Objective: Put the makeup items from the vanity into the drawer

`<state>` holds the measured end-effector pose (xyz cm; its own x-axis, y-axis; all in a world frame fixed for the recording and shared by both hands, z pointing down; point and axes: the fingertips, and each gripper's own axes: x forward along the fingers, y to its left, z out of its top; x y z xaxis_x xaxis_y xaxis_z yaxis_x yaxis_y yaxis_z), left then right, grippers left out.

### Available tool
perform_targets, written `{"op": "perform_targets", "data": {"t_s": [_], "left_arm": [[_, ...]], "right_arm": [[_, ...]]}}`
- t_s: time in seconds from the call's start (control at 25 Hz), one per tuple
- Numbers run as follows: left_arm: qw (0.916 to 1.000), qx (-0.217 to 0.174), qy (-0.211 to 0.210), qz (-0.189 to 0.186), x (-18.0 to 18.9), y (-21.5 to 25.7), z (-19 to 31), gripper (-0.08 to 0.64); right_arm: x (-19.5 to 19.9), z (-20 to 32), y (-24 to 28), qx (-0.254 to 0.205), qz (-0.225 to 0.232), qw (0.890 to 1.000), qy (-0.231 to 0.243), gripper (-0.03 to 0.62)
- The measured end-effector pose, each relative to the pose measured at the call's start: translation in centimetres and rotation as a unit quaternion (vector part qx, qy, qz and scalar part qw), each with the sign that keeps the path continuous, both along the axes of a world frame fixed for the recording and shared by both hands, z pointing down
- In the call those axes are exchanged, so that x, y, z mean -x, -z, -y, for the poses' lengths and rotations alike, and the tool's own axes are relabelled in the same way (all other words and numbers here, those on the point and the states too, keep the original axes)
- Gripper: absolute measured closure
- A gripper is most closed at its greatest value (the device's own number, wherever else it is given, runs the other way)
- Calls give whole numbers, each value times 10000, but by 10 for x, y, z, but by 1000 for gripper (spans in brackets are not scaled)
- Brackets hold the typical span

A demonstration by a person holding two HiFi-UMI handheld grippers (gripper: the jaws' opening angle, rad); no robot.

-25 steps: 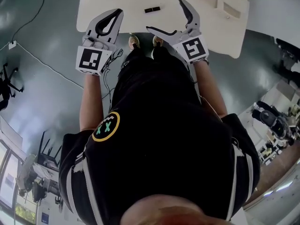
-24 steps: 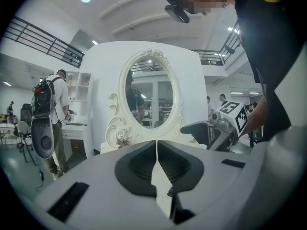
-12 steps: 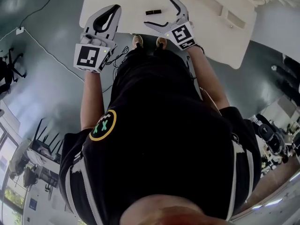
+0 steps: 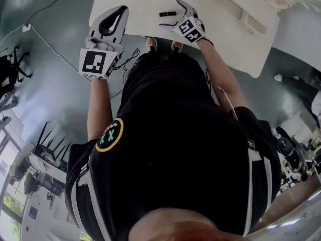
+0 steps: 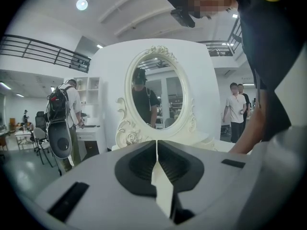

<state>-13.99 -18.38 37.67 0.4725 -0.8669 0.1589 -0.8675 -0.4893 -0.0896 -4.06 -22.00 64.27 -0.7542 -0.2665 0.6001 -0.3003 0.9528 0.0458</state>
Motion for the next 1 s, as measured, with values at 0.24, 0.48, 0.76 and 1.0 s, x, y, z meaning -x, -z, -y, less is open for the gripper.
{"op": "perform_targets", "data": {"t_s": [0.24,0.48,0.76,1.0], "left_arm": [[10000,-11,37,6,-3,0,2,532],[10000,-18,34,-2,-4,-2,7,532],[10000,-73,50,-4,-4,3,9,532],[9999,-74,-70,66,-8,3,8,532]], "right_arm": [[2,7,-11,306,-232,9993,38,3],[-1,4,-16,153,-439,9982,366,57],[0,-14,-7,-3,-540,9930,1055,312],[2,-26,-9,-198,-696,9893,1266,474]]}}
